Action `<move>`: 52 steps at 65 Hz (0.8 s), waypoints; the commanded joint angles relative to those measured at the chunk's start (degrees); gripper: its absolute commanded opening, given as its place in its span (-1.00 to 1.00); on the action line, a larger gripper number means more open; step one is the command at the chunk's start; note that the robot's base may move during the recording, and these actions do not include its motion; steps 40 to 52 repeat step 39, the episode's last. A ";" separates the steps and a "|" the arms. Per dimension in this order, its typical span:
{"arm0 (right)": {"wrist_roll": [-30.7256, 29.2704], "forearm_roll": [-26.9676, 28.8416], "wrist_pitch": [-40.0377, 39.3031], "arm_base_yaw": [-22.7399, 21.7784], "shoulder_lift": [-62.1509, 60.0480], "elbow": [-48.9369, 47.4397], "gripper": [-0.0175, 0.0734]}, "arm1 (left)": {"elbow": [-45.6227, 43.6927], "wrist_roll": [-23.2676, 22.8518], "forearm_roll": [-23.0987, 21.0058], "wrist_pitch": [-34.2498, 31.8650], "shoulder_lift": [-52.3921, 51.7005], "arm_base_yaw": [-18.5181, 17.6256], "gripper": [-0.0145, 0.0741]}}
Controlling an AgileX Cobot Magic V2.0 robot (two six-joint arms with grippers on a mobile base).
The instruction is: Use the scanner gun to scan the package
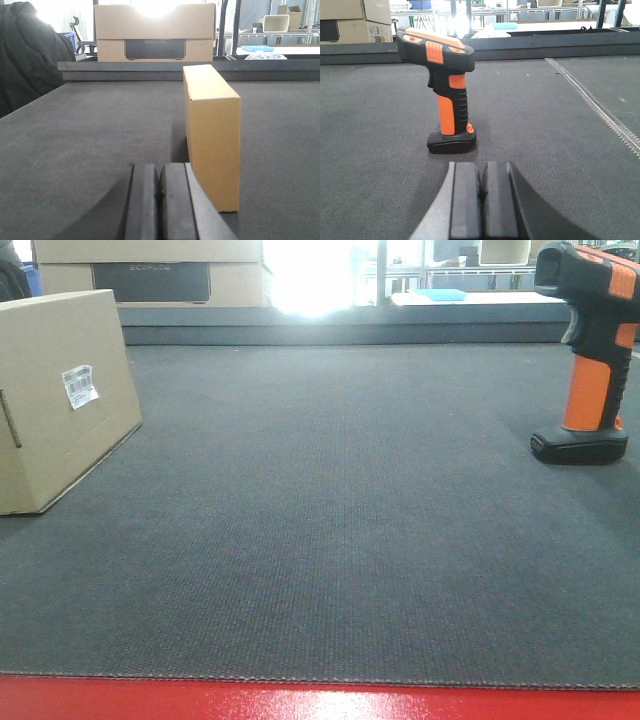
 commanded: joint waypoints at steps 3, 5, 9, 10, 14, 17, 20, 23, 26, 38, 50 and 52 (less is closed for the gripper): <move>-0.43 -0.34 -1.70 -0.37 -0.19 0.08 -0.96 | -0.07 -0.43 -0.43 -0.67 -0.25 0.26 -0.92; -0.43 -0.34 -1.70 -0.37 -0.19 0.08 -0.96 | -0.07 -0.43 -0.43 -0.67 -0.25 0.26 -0.92; -0.43 -0.34 -1.70 -0.37 -0.19 0.08 -0.96 | -0.07 -0.43 -0.43 -0.67 -0.25 0.26 -0.92; -0.43 -0.34 -1.70 -0.37 -0.19 0.08 -0.96 | -0.07 -0.43 -0.43 -0.67 -0.25 0.26 -0.92; -0.43 -0.34 -1.70 -0.37 -0.19 0.08 -0.96 | -0.07 -0.43 -0.43 -0.67 -0.25 0.26 -0.92; -0.43 -0.34 -1.70 -0.37 -0.19 0.08 -0.96 | -0.07 -0.43 -0.43 -0.67 -0.25 0.26 -0.92; -0.43 -0.34 -1.70 -0.37 -0.19 0.08 -0.96 | -0.07 -0.43 -0.43 -0.67 -0.25 0.26 -0.92; -0.43 -0.34 -1.70 -0.37 -0.19 0.08 -0.96 | -0.07 -0.43 -0.43 -0.67 -0.25 0.26 -0.92; -0.43 -0.34 -1.70 -0.37 -0.19 0.08 -0.96 | -0.07 -0.43 -0.43 -0.67 -0.25 0.26 -0.92; -0.43 -0.34 -1.70 -0.37 -0.19 0.08 -0.96 | -0.07 -0.43 -0.43 -0.67 -0.25 0.26 -0.92; -0.43 -0.34 -1.70 -0.37 -0.19 0.08 -0.96 | -0.07 -0.43 -0.43 -0.67 -0.25 0.26 -0.92; -0.43 -0.34 -1.70 -0.37 -0.19 0.08 -0.96 | -0.07 -0.43 -0.43 -0.67 -0.25 0.26 -0.92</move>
